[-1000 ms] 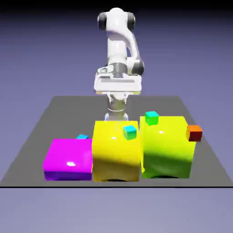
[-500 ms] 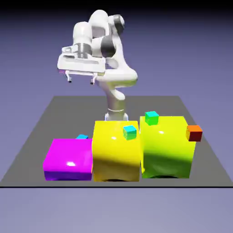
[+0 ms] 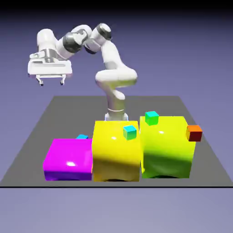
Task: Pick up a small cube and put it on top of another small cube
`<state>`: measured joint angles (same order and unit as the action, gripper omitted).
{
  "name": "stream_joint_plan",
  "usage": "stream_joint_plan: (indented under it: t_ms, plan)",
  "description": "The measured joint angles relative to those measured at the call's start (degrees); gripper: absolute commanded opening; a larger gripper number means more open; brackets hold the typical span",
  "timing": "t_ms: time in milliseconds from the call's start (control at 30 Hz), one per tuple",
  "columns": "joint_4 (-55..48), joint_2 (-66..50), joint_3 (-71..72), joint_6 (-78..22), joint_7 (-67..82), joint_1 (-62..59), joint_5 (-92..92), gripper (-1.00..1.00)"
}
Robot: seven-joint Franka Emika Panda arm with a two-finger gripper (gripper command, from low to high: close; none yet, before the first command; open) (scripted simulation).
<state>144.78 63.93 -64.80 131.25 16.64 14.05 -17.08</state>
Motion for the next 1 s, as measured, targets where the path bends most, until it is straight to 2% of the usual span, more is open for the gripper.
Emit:
stream_joint_plan:
  t_ms: [833, 900, 967, 1000]
  plan:
    - [-13.0, 25.1, -51.9, -34.3, 47.3, 10.7, -13.7, 0.00]
    - [-13.2, 25.5, -52.8, -34.8, 48.1, 10.9, -13.9, 0.00]
    - [-10.3, 26.7, -56.9, -30.1, 48.0, 11.4, -17.3, 0.00]
    - [-9.0, 27.1, -58.6, -28.1, 47.9, 11.7, -18.7, -1.00]
